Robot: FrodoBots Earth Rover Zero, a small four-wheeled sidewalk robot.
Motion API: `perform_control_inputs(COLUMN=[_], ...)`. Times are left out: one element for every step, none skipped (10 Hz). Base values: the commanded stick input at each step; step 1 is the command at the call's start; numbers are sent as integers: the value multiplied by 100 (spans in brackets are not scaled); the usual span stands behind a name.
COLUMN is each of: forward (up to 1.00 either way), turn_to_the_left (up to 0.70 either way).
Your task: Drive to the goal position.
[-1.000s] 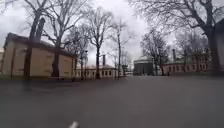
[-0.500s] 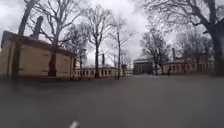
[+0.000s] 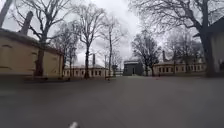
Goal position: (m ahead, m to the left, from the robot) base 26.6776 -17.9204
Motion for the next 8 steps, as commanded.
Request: perform_control_inputs(forward=[100,100,100,100,100,100,100,100], turn_to_the_left=[0,0,0,0,0,0,0,0])
